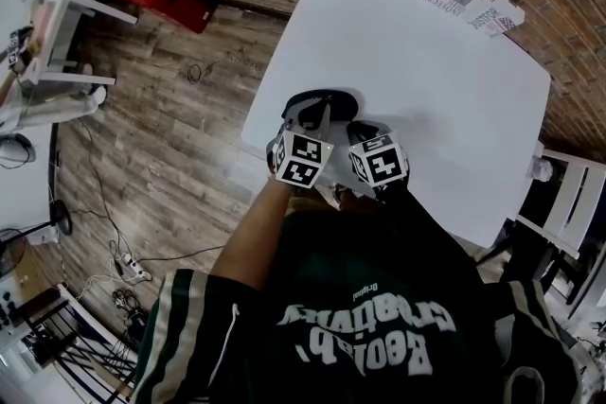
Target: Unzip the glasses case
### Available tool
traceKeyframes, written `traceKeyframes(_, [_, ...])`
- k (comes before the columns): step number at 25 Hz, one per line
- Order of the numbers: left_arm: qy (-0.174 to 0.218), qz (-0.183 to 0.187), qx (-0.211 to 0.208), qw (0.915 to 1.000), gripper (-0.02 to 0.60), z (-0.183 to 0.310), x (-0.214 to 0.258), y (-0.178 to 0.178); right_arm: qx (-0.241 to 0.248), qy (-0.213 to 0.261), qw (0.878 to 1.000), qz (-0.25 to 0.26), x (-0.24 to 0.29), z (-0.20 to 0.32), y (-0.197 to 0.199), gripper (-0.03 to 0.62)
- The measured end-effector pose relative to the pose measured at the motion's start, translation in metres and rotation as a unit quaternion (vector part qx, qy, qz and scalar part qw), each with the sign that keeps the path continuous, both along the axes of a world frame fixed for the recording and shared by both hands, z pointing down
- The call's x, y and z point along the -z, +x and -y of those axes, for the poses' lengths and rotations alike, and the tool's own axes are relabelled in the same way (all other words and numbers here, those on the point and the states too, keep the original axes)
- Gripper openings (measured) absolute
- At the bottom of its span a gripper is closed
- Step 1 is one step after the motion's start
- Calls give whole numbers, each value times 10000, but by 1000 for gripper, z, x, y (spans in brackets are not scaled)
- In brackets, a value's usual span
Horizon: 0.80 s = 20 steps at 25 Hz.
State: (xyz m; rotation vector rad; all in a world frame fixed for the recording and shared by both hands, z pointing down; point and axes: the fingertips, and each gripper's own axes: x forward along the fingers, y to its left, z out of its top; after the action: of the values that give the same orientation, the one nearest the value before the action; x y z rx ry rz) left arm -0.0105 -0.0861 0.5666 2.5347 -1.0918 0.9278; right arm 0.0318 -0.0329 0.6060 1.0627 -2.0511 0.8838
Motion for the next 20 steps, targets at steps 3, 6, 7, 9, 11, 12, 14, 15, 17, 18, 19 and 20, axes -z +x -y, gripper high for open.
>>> traceKeyframes(3, [8, 13, 7, 10000, 9, -1, 0, 0, 71, -18, 9999, -128, 0, -2, 1, 29])
traceKeyframes(6, [30, 15, 25, 10000, 9, -1, 0, -1, 82, -135, 9998, -85, -4, -2, -3, 26])
traceKeyframes(7, [39, 17, 30, 10000, 9, -1, 0, -2, 19, -196, 9998, 19, -5, -1, -4, 25])
traceKeyframes(9, [50, 15, 29, 10000, 9, -2, 0, -1, -192, -329, 9988, 297, -7, -1, -3, 12])
traceKeyframes(11, [58, 10, 19, 10000, 9, -2, -1, -1, -405, -401, 9970, 530, -6, 0, 1, 11])
traceKeyframes(12, [67, 10, 13, 10000, 9, -2, -1, -1, -445, -398, 9965, 578, -5, 0, 3, 12])
traceKeyframes(14, [85, 12, 10, 10000, 9, -2, 0, -1, -364, -333, 9974, 524, -4, 0, 5, 11])
traceKeyframes(15, [90, 8, 9, 10000, 9, -2, 0, -2, -267, -281, 9983, 440, -4, 0, 5, 11])
traceKeyframes(17, [90, -3, 5, 10000, 9, -2, 0, -1, -36, -162, 9996, 215, -5, 0, 6, 12])
traceKeyframes(18, [90, -6, 4, 10000, 9, -2, 0, -1, 62, -103, 9999, 108, -5, 1, 7, 12])
traceKeyframes(19, [88, -7, 3, 10000, 9, -3, 0, -1, 128, -55, 9999, 22, -5, 1, 8, 12])
traceKeyframes(20, [87, -8, 5, 10000, 9, -3, 0, -2, 162, -20, 9999, -40, -6, 2, 10, 12])
